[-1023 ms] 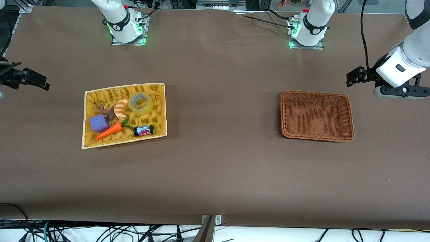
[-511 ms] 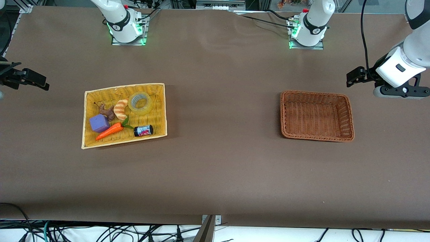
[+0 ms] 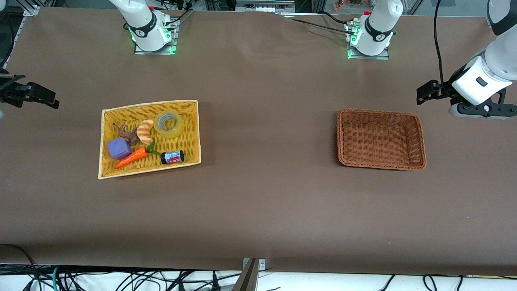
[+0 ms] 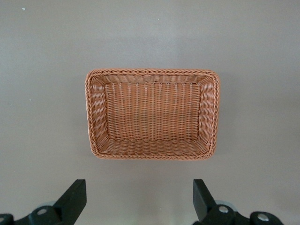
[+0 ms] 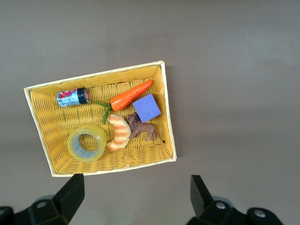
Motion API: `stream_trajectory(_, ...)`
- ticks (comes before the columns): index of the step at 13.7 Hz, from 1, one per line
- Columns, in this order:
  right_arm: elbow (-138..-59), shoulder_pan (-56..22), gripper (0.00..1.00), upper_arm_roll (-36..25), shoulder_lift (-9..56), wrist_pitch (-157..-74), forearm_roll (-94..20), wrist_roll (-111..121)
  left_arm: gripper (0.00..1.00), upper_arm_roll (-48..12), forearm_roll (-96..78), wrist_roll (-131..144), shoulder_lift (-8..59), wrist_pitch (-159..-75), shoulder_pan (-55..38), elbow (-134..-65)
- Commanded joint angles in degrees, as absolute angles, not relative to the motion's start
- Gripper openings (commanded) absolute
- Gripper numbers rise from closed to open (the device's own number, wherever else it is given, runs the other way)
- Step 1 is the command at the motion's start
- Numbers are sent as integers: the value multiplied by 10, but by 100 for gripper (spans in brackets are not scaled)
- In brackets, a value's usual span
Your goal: Transfer tape with both arms
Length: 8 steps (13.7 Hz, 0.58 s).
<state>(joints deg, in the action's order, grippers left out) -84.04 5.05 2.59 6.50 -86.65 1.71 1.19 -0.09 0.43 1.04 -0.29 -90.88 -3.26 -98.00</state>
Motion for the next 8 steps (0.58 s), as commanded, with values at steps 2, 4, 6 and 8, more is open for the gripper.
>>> stream_trajectory(2, -831, 54, 100, 27, 69, -865, 25, 15, 100, -2, 22, -1, -4, -901, -32, -978)
stream_trajectory(4, -830, 55, 100, 27, 74, -863, 24, 21, 100, -2, 22, -1, -4, -901, -32, -978)
stream_trajectory(6, -832, 54, 100, 27, 78, -865, 30, 14, 100, -2, 22, -1, -4, -901, -31, -978)
stream_trajectory(8, -832, 55, 100, 27, 89, -867, 29, 23, 100, -2, 22, -1, -4, -901, -32, -978)
